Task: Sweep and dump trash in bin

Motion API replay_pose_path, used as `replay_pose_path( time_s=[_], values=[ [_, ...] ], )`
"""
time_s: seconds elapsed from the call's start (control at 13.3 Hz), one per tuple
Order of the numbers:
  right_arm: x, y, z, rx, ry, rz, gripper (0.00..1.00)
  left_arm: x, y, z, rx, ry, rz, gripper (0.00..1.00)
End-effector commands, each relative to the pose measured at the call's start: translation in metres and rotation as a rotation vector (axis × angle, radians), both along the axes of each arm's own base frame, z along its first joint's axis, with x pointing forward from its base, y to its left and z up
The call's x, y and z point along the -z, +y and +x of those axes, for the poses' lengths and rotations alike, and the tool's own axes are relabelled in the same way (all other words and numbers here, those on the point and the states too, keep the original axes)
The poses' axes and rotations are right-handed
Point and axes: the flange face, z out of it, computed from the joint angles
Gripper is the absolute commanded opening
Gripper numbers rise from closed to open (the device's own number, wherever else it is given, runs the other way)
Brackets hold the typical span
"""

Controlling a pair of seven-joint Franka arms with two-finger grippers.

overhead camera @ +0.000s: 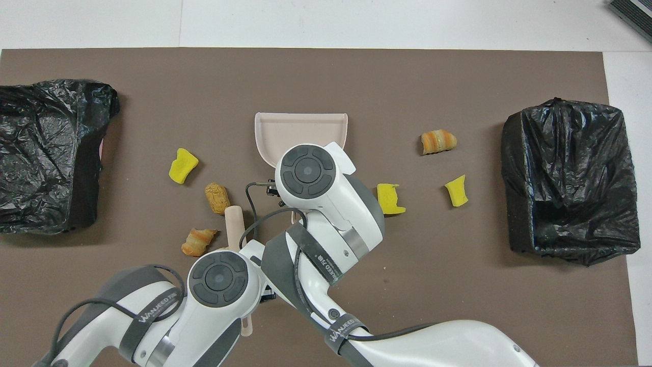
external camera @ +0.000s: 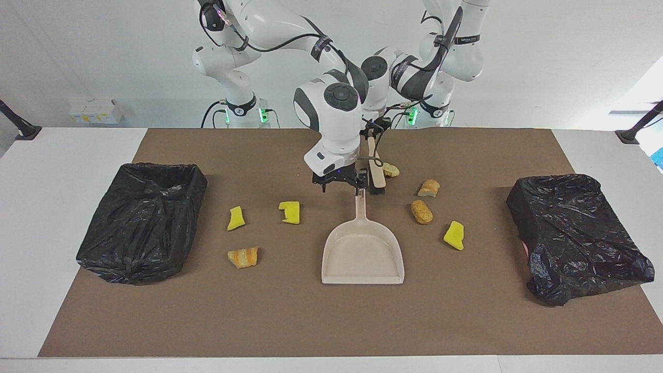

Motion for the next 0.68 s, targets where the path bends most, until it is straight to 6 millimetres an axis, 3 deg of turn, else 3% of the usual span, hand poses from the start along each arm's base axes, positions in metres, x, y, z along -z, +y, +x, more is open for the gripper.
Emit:
replay_pose_path(
  time_s=[0.0, 0.08, 0.23, 0.38, 0.45, 0.6],
  values=[
    [0.008, 0.000, -0.002, 0.016, -0.018, 0.002, 0.92, -0.036, 0.027, 0.014, -0.020, -0.008, 0.001, 0.00],
    [0.014, 0.005, -0.007, 0.005, -0.021, 0.002, 0.90, -0.048, 0.039, 0.015, -0.041, -0.012, -0.005, 0.00],
    [0.026, 0.008, -0.010, -0.014, -0.027, -0.008, 0.83, -0.052, 0.051, 0.012, -0.033, 0.001, 0.049, 0.00],
    [0.035, 0.009, -0.011, -0.023, -0.029, -0.019, 0.69, -0.054, 0.061, 0.016, -0.047, 0.001, 0.066, 0.00],
    [0.037, 0.009, -0.013, -0.024, -0.027, -0.021, 0.57, -0.054, 0.071, 0.021, -0.070, -0.002, 0.069, 0.00],
    [0.034, 0.010, -0.013, -0.035, -0.028, -0.035, 0.56, -0.051, 0.085, 0.027, -0.092, -0.003, 0.090, 0.00]
  ],
)
